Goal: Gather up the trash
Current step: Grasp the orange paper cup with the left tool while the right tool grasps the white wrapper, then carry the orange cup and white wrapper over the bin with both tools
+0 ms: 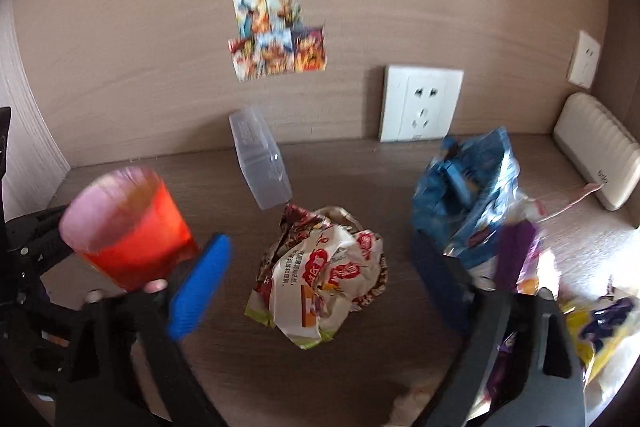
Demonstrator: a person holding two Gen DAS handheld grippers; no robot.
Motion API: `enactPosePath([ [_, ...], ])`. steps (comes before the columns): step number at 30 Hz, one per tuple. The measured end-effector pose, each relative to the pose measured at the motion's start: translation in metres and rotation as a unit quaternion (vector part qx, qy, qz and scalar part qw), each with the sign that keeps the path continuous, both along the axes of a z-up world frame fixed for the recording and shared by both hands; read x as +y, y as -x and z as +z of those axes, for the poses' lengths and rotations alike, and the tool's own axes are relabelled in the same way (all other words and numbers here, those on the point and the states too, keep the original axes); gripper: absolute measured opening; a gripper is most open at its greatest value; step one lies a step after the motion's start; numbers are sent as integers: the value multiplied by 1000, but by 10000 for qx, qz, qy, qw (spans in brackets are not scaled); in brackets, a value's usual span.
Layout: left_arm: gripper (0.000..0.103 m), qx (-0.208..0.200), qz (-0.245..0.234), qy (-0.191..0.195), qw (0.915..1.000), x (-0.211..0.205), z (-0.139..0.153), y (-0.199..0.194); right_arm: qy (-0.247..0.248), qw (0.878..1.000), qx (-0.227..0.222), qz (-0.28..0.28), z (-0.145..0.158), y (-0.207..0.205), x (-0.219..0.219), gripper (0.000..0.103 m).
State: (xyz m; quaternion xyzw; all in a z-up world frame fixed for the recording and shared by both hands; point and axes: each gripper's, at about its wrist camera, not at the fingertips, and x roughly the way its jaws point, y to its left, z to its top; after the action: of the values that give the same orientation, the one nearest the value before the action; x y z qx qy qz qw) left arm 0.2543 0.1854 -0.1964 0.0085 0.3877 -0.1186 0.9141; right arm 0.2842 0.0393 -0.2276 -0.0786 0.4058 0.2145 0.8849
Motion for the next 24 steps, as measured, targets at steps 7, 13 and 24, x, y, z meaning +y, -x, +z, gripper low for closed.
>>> enactPosePath([
  [7,50,-71,83,121,9999,-5,8,5,-126,9999,-75,-41,6,8,-11,57],
  [13,49,-414,67,135,9990,-17,49,21,-539,9971,-533,-61,59,31,-40,56],
  [24,49,-869,-841,222,9924,-121,105,62,-506,9871,-1276,-826,131,107,-165,56],
])
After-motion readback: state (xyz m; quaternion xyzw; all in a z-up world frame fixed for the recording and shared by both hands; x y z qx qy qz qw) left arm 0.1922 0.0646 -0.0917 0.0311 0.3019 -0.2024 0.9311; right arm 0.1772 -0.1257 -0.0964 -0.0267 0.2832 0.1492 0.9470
